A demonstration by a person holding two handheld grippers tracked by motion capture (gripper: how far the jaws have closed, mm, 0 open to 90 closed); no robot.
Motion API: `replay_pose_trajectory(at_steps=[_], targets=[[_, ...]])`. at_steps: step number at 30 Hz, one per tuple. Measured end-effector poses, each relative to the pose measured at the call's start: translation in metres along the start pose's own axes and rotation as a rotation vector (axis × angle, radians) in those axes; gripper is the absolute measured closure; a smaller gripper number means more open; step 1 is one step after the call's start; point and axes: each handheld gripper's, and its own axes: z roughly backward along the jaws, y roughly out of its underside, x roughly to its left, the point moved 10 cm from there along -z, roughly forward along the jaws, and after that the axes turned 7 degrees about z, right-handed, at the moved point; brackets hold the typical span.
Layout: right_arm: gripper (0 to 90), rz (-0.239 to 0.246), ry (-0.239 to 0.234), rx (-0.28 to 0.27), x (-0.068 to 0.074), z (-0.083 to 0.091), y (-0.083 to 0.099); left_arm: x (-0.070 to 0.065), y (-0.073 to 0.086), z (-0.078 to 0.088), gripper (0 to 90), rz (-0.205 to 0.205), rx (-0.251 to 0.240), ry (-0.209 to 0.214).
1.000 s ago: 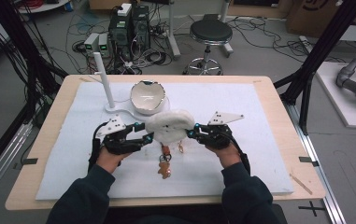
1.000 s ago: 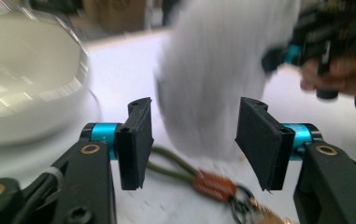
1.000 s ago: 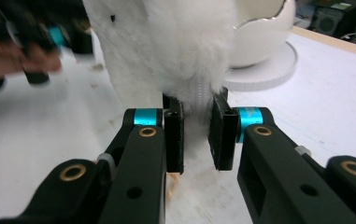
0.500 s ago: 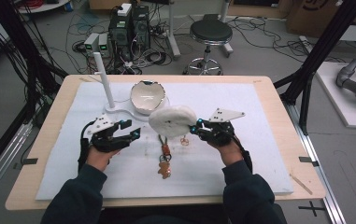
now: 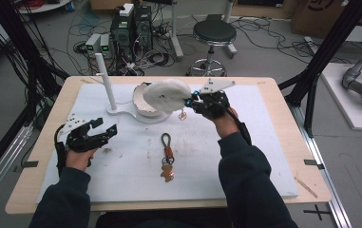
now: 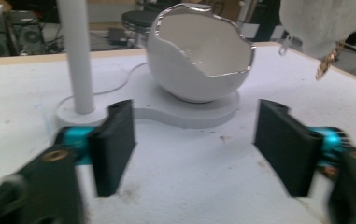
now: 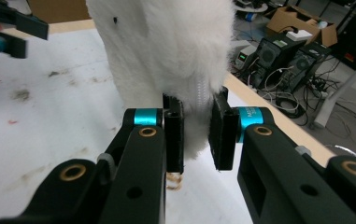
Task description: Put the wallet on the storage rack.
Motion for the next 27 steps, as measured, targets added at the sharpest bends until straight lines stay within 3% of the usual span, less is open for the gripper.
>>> replay_pose_trajectory(at_steps=[2, 6, 13, 17, 22, 27], targets=[[78.9, 0.019, 0.005, 0.008, -0.003, -0.005, -0.005, 0.001, -0.001, 0.001, 20.6, -0.001, -0.011, 0.005], [78.9, 0.066, 0.003, 0.060, -0.013, -0.036, -0.023, 0.005, -0.002, 0.004, 20.6, 0.005, -0.014, 0.007], [78.9, 0.089, -0.001, 0.082, -0.022, -0.068, -0.051, 0.006, -0.001, 0.004, 21.2, 0.014, -0.015, 0.010], [78.9, 0.119, 0.014, 0.094, -0.027, -0.079, -0.059, 0.005, 0.000, 0.003, 21.6, 0.015, -0.014, 0.017], [78.9, 0.119, 0.036, 0.143, -0.034, -0.088, -0.048, 0.006, 0.001, 0.004, 22.1, 0.023, -0.010, 0.016], [78.9, 0.106, 0.047, 0.095, -0.039, -0.083, -0.057, 0.006, 0.000, 0.004, 22.4, 0.031, -0.015, 0.018]])
